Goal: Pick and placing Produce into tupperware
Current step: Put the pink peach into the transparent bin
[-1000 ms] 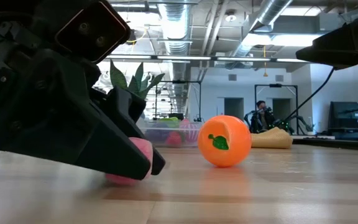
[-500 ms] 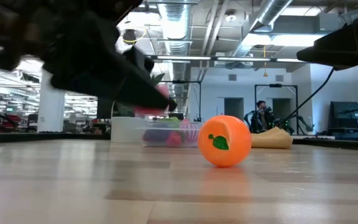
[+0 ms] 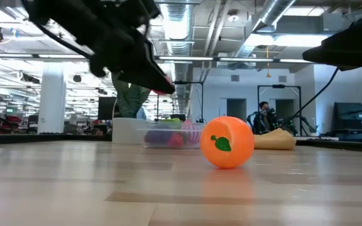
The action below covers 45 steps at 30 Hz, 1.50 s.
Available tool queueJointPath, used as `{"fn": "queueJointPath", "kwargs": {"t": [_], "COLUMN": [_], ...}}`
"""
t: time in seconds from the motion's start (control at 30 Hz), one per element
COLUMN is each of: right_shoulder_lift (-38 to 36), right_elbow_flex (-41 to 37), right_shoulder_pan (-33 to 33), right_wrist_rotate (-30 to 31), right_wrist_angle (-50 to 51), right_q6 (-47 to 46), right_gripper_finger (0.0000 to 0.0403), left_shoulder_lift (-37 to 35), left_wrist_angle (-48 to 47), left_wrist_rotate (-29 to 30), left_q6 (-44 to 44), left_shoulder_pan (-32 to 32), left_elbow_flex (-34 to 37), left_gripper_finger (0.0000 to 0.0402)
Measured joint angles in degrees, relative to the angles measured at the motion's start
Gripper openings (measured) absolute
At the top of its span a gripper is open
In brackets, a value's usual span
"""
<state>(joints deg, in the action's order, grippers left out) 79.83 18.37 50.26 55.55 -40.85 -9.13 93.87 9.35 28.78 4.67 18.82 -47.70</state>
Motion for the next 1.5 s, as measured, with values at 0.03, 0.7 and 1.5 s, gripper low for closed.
{"fn": "queueJointPath", "kwargs": {"t": [0.03, 0.7, 1.5], "right_shoulder_lift": [0.0, 0.02, 0.02], "right_elbow_flex": [0.0, 0.0, -0.02], "right_shoulder_pan": [-0.01, -0.02, -0.13], "right_wrist_rotate": [0.02, 0.01, 0.02], "right_wrist_angle": [0.05, 0.55, 3.24], "right_q6": [0.0, -0.5, -2.95], "right_gripper_finger": [0.0244, 0.0244, 0.0244], "left_shoulder_lift": [-0.07, -0.27, -0.27], "left_wrist_angle": [-0.24, -3.68, -5.82], "left_wrist_rotate": [0.1, -10.73, -11.68], "left_q6": [0.53, 3.93, -0.75], "left_shoulder_pan": [-1.22, -25.73, -30.85], "left_elbow_flex": [0.0, 0.0, 0.0], "left_gripper_finger": [0.0099, 0.0099, 0.0099]}}
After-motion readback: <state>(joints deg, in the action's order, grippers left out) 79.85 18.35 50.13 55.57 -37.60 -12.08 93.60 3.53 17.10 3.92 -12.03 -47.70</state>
